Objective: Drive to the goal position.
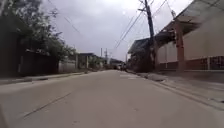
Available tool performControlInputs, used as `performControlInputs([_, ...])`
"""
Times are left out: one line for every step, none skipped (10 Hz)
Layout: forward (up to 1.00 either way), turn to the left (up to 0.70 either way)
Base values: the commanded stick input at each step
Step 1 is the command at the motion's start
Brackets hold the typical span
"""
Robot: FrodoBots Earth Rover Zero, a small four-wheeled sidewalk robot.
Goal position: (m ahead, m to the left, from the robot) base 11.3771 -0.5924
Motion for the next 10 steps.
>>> performControlInputs([0.50,-0.35])
performControlInputs([0.50,-0.13])
performControlInputs([0.50,0.00])
performControlInputs([0.50,0.00])
performControlInputs([0.50,0.00])
performControlInputs([0.50,0.00])
performControlInputs([0.50,0.00])
performControlInputs([0.50,0.00])
performControlInputs([0.50,0.00])
performControlInputs([0.50,0.00])
